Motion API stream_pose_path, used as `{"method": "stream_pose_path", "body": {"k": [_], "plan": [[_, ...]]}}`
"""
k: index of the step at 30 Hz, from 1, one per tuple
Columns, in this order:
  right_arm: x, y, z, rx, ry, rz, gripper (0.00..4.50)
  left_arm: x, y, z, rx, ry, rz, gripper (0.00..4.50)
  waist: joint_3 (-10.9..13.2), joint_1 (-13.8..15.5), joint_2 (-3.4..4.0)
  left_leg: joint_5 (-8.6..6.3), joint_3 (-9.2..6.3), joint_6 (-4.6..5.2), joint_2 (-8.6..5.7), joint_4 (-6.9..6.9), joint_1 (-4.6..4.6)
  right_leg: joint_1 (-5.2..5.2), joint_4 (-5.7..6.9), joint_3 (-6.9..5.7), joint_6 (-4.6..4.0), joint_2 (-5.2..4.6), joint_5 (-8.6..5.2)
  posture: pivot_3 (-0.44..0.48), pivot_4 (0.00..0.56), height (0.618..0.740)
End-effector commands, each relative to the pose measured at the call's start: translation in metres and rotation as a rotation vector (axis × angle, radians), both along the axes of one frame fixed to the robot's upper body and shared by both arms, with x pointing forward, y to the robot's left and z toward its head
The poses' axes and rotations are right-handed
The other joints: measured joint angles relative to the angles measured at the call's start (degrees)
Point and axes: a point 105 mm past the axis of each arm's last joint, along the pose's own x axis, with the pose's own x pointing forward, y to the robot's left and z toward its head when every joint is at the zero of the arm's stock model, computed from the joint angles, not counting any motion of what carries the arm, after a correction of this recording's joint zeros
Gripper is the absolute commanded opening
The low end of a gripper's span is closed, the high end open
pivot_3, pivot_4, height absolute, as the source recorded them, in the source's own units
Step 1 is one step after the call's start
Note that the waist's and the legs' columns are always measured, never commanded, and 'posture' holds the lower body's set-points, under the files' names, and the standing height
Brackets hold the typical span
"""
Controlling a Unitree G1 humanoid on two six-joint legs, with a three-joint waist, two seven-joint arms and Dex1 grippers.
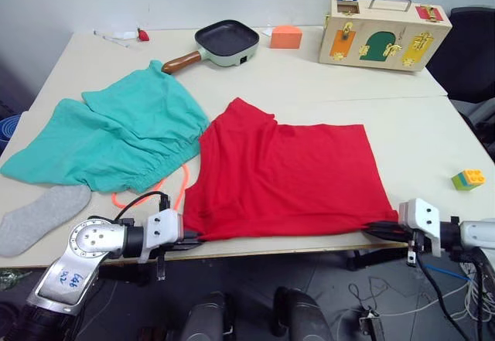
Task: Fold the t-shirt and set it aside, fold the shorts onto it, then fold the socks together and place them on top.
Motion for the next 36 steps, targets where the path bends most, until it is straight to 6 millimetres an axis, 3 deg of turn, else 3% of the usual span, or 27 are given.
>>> {"method": "stream_pose_path", "body": {"k": [1, 10, 12, 15, 20, 25, 27, 29, 32, 34, 36], "plan": [[-0.008, -0.015, 0.000, -0.017, 0.054, -0.042, 0.00, -0.007, 0.001, 0.005, 0.014, -0.014, -0.012, 0.03, 0.0, 0.0, 0.01, 0.00, 0.00, 0.00, 0.00, 0.00, 0.00, 0.00, 0.00, 0.01, 0.00, 0.00, 0.00, 0.000, 0.150, 0.740], [-0.021, -0.009, 0.002, 0.058, 0.127, -0.061, 0.00, -0.010, 0.005, 0.010, -0.019, 0.012, 0.025, 0.03, 0.0, 0.2, 0.02, -0.02, 0.00, 0.00, 0.05, -0.01, -0.04, -0.05, -0.03, 0.01, -0.02, 0.03, -0.01, 0.000, 0.150, 0.740], [-0.017, -0.004, 0.007, 0.112, 0.115, -0.079, 0.00, -0.006, 0.012, 0.009, -0.028, 0.063, 0.086, 0.49, 0.0, 0.2, 0.02, -0.02, 0.00, -0.01, 0.06, -0.01, -0.05, -0.05, -0.02, 0.00, -0.02, 0.03, -0.01, 0.000, 0.150, 0.740], [-0.017, 0.000, 0.013, 0.132, 0.134, -0.061, 0.64, 0.003, 0.016, 0.022, -0.060, 0.048, 0.107, 1.31, 0.0, 0.2, 0.07, -0.01, 0.00, -0.01, 0.06, -0.01, -0.07, -0.08, -0.02, 0.01, -0.02, 0.03, -0.01, 0.000, 0.150, 0.740], [-0.014, -0.007, 0.028, 0.145, 0.184, -0.065, 2.35, 0.006, 0.036, 0.040, -0.027, 0.159, 0.169, 2.84, 0.1, 0.2, 0.12, 0.00, 0.00, -0.03, 0.06, -0.01, -0.09, -0.11, 0.01, -0.01, -0.02, 0.04, -0.01, 0.000, 0.150, 0.740], [0.007, -0.009, 0.064, 0.244, 0.253, -0.109, 4.02, 0.021, 0.049, 0.085, -0.157, 0.236, 0.205, 4.32, 0.1, -0.5, 0.19, 0.03, 0.00, -0.03, 0.06, 0.10, -0.32, -0.30, 0.05, -0.05, -0.02, 0.03, -0.01, 0.000, 0.150, 0.740], [0.012, -0.011, 0.074, 0.264, 0.310, -0.121, 4.46, 0.031, 0.051, 0.096, -0.177, 0.234, 0.213, 4.50, 0.1, -0.5, 0.20, 0.04, 0.00, -0.04, 0.06, 0.11, -0.31, -0.31, 0.07, -0.06, -0.02, 0.02, -0.01, 0.000, 0.150, 0.740], [0.023, -0.016, 0.081, 0.248, 0.292, -0.135, 4.46, 0.045, 0.053, 0.104, -0.187, 0.216, 0.227, 4.50, 0.1, -0.5, 0.20, 0.04, 0.00, -0.06, 0.06, 0.08, -0.32, -0.34, 0.11, -0.08, -0.03, 0.04, -0.01, 0.000, 0.150, 0.740], [0.069, -0.030, 0.093, 0.283, 0.108, -0.262, 4.46, 0.090, 0.055, 0.111, -0.247, 0.167, 0.361, 4.50, 0.1, -0.5, 0.18, 0.06, 0.00, -0.09, 0.03, 0.13, -0.54, -0.50, 0.15, -0.18, -0.03, 0.09, -0.02, 0.000, 0.150, 0.740], [0.100, -0.040, 0.094, 0.281, 0.019, -0.384, 4.46, 0.114, 0.051, 0.104, -0.222, 0.217, 0.441, 4.50, 0.1, -0.7, 0.16, 0.12, 0.09, -0.03, 0.00, 0.30, -0.58, -0.47, 0.26, -0.20, 0.02, 0.17, 0.01, 0.000, 0.150, 0.740], [0.118, -0.044, 0.090, 0.268, 0.002, -0.452, 4.46, 0.133, 0.044, 0.103, -0.221, 0.233, 0.495, 4.50, 0.1, -0.6, 0.15, 0.39, 0.26, 0.14, -0.16, 0.24, -0.68, -0.60, 0.34, -0.26, 0.17, 0.43, 0.12, 0.000, 0.150, 0.740]]}}
